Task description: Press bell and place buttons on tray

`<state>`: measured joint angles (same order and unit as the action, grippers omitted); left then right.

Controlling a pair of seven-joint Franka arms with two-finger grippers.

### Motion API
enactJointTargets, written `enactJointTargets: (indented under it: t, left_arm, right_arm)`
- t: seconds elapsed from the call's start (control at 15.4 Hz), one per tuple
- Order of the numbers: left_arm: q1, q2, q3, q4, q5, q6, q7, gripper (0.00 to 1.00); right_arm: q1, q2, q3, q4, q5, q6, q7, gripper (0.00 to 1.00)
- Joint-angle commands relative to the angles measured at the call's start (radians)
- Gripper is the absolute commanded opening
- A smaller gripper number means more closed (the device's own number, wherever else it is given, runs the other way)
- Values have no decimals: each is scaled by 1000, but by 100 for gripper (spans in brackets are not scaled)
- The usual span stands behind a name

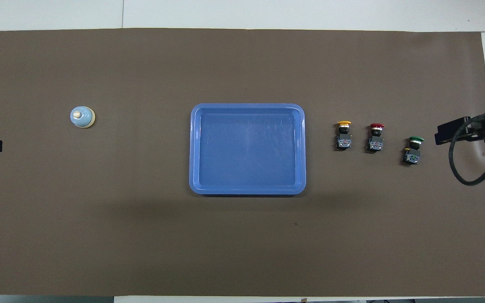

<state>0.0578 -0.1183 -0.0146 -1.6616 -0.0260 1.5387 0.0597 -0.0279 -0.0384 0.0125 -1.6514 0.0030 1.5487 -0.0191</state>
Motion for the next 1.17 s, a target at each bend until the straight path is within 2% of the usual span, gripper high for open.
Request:
enactJointTargets:
  t: [0.0,0.13,0.33,0.59,0.91,0.98,1.11]
  left_arm:
    - [-29,-24,1,-27,17,0,-14,100]
    - [-30,-26,1,-33,17,0,-14,100]
    - [-30,-24,-10,-29,17,6,-15,100]
    - [-29,-20,-10,-24,20,23,-6,100]
    - [-30,-4,-30,5,24,2,-11,100]
    - [-36,21,-22,14,24,-24,-11,100]
    - [-96,71,25,93,29,-67,-11,100]
  right_arm:
    - [35,-43,15,-88,-11,69,21,100]
    - [59,-83,15,-210,-11,201,42,100]
    - [91,-69,15,-292,-11,301,83,100]
    - [114,41,15,-338,-11,447,125,100]
    - [148,153,15,-429,-12,717,171,100]
    - [148,164,15,-436,-14,740,171,100]
    - [154,207,15,-432,-14,767,180,100]
